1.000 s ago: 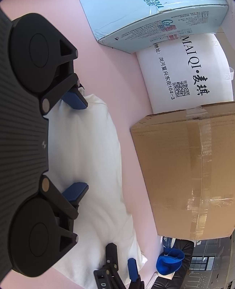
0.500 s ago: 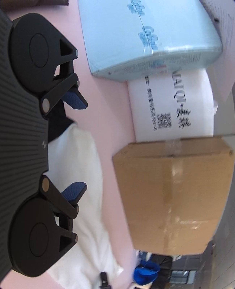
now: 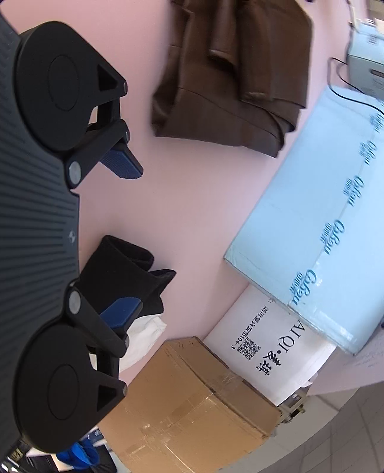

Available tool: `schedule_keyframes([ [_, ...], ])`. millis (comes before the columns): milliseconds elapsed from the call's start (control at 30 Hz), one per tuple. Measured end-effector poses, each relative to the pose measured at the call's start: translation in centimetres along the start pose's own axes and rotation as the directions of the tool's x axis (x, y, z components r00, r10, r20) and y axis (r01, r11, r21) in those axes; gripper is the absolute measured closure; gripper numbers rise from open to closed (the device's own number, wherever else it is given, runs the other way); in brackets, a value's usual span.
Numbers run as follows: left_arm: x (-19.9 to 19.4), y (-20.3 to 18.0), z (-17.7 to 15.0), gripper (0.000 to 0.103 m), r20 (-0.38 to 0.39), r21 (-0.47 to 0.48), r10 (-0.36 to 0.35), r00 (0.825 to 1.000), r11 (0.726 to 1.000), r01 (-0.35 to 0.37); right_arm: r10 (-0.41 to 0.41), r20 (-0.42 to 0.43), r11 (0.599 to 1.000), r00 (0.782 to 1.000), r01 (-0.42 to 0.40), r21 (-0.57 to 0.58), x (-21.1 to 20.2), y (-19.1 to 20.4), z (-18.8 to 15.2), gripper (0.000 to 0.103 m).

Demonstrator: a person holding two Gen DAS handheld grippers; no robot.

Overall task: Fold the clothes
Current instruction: 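Release the white fabric with both grippers and lift them, then grasp the black trim with the left gripper and lift it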

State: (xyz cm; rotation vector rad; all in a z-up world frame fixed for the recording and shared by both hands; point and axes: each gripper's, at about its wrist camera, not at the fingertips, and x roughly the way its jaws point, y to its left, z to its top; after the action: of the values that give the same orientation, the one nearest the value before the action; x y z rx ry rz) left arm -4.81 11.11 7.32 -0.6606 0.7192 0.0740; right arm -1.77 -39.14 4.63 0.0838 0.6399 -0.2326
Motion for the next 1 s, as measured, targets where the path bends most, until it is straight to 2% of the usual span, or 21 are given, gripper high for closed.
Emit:
schedule_keyframes([
  [67,0.4,0.2,-0.8,0.016,-0.044,-0.03,0.018,0.999,0.999,-0.019,0.009,0.001,1.0,1.0,-0.009,-0.002,0.8,-0.5,0.4,0.0],
  [200,0.9,-1.2,-1.7,0.016,-0.038,0.008,0.052,0.998,0.999,-0.051,0.008,0.002,1.0,1.0,-0.008,-0.004,0.8,-0.6,0.4,0.0],
  [233,1.1,-1.3,-1.8,0.016,-0.047,0.002,0.04,0.998,0.999,-0.04,0.008,0.002,1.0,1.0,-0.008,-0.004,0.8,-0.6,0.4,0.0],
  [333,1.4,-1.5,-2.1,0.016,-0.047,-0.076,0.022,0.999,0.997,-0.025,0.006,0.002,1.0,1.0,-0.006,-0.006,0.7,-0.7,0.4,0.0],
  [400,1.6,-1.3,-2.0,0.016,-0.061,-0.145,-0.028,0.998,0.989,0.019,0.005,0.002,1.0,1.0,-0.005,-0.009,0.6,-0.6,0.4,0.0],
  [467,2.5,-1.1,-1.9,0.016,-0.109,-0.22,-0.125,0.986,0.971,0.098,0.002,0.003,1.0,1.0,-0.002,-0.013,0.5,-0.5,0.3,0.0],
  [500,2.9,-1.2,-1.9,0.017,-0.12,-0.235,-0.142,0.983,0.966,0.111,0.0,0.004,1.0,1.0,0.0,-0.015,0.5,-0.5,0.3,0.0],
  [567,3.3,-1.8,-1.9,0.02,-0.104,-0.231,-0.132,0.986,0.967,0.105,-0.003,0.006,1.0,1.0,0.003,-0.02,0.5,-0.4,0.3,0.0],
  [667,3.9,-2.1,-1.8,0.037,-0.078,-0.225,-0.103,0.992,0.971,0.083,-0.004,0.007,1.0,1.0,0.005,-0.022,0.5,-0.4,0.3,0.0],
  [733,4.2,-2.1,-1.7,0.054,-0.075,-0.23,-0.081,0.994,0.971,0.062,-0.004,0.007,1.0,1.0,0.005,-0.022,0.5,-0.4,0.3,0.0],
  [833,4.3,-1.9,-1.7,0.065,-0.069,-0.233,-0.06,0.996,0.972,0.043,-0.004,0.007,1.0,1.0,0.004,-0.023,0.4,-0.4,0.2,0.0],
  [1000,4.2,-1.8,-1.7,0.073,-0.057,-0.219,-0.062,0.996,0.975,0.048,-0.01,0.011,0.999,1.0,0.011,-0.032,0.4,-0.2,0.2,0.0],
])
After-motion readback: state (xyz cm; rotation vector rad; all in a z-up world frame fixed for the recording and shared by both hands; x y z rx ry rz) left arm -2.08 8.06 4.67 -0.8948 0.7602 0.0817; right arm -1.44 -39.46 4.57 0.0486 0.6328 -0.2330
